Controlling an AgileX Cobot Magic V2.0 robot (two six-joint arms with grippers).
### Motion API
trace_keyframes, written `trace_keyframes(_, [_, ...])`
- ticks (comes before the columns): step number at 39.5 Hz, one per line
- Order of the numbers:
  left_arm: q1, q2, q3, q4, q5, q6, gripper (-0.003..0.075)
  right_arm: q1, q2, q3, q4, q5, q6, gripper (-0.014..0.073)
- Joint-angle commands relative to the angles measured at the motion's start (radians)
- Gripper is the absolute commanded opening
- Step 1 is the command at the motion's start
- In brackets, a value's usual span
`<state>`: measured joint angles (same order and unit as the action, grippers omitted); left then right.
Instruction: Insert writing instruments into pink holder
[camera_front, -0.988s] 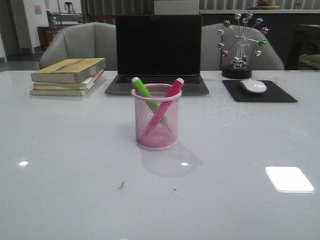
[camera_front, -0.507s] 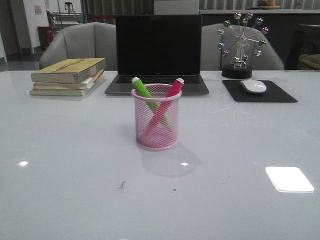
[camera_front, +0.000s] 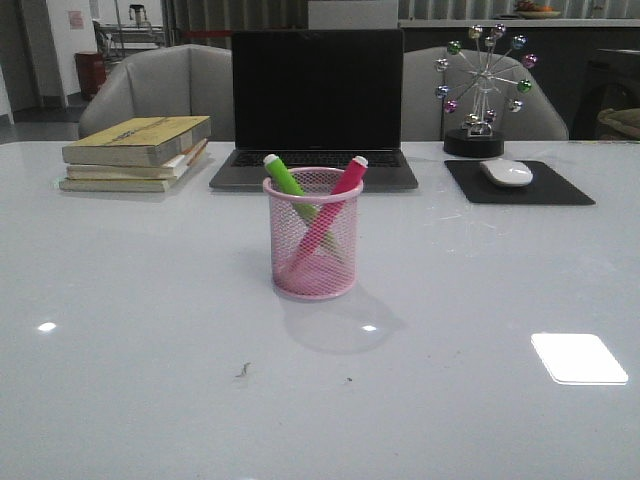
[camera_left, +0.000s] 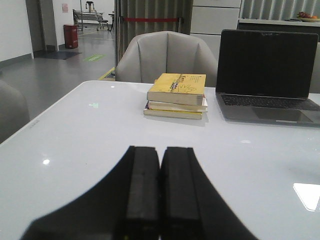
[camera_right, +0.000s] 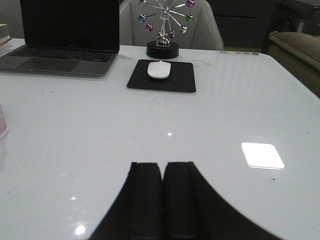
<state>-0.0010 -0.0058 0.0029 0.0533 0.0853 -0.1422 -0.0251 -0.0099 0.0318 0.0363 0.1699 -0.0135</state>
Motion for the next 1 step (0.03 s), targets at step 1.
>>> trace_keyframes(1, [0.000,-0.019,0.017,0.001,-0.085,-0.003,0.0094,-0.007,0.004,-0.007,0.002,-0.095,0.000,0.0051])
